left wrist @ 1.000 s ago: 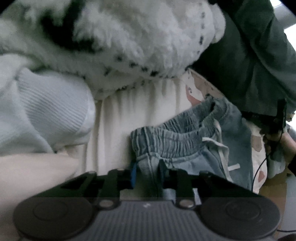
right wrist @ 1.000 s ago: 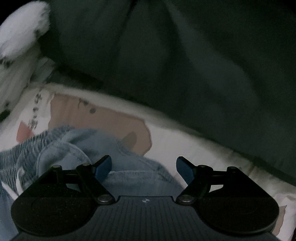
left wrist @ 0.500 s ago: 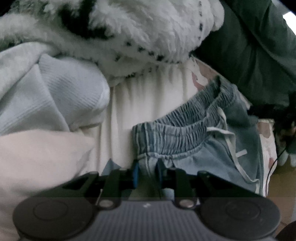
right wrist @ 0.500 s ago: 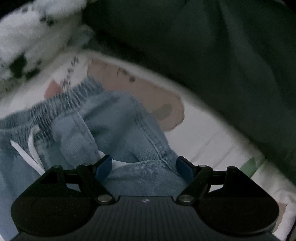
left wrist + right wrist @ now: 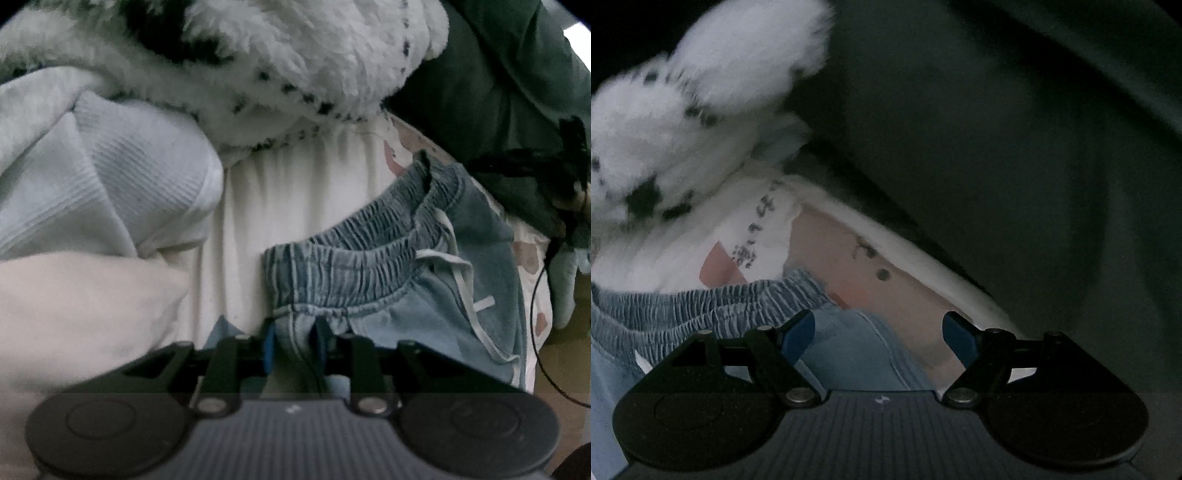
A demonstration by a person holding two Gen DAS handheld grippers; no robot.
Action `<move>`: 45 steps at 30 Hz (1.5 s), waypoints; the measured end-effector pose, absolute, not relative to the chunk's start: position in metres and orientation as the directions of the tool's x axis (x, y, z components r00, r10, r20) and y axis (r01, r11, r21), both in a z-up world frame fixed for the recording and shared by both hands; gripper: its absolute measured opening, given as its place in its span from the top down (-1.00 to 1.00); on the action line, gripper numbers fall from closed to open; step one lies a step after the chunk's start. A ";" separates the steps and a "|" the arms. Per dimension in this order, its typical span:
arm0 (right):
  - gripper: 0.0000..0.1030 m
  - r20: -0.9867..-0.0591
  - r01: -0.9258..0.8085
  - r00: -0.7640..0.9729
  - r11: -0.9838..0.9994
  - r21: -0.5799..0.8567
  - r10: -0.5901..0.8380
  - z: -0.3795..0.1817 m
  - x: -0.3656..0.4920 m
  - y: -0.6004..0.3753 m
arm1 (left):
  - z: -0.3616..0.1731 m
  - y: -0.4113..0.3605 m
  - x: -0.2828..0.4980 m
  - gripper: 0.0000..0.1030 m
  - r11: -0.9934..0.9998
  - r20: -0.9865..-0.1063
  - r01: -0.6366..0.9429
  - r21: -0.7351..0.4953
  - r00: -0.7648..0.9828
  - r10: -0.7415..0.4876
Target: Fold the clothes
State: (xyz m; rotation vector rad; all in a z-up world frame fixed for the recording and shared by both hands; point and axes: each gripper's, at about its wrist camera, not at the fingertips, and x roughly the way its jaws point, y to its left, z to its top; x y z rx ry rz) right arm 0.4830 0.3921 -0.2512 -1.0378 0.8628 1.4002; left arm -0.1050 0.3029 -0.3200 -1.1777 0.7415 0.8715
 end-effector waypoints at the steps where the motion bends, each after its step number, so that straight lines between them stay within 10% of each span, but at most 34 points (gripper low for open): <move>1: -0.29 -0.945 -0.990 0.027 -0.124 -0.071 0.326 -0.257 0.481 0.397 | -0.321 0.303 -0.105 0.52 0.147 -0.859 -0.876 -0.459 0.480 0.180; 24: 0.24 -0.995 -0.843 -0.031 -0.537 -0.024 0.094 -0.308 0.464 0.408 | -0.336 0.303 -0.102 0.38 0.181 -0.857 -0.866 -0.467 0.493 0.148; 29: 0.26 -0.990 -0.855 -0.030 -0.517 -0.045 0.135 -0.313 0.462 0.403 | -0.339 0.300 -0.100 0.39 0.197 -0.859 -0.869 -0.454 0.486 0.161; 34: 0.85 -0.979 -0.895 -0.010 -0.438 -0.082 0.204 -0.304 0.469 0.386 | -0.330 0.297 -0.099 0.62 0.216 -0.856 -0.873 -0.437 0.477 0.199; 45: 0.92 -0.919 -0.962 0.092 -0.205 -0.181 0.383 -0.253 0.517 0.343 | -0.288 0.313 -0.082 0.82 0.337 -0.801 -0.849 -0.406 0.508 0.315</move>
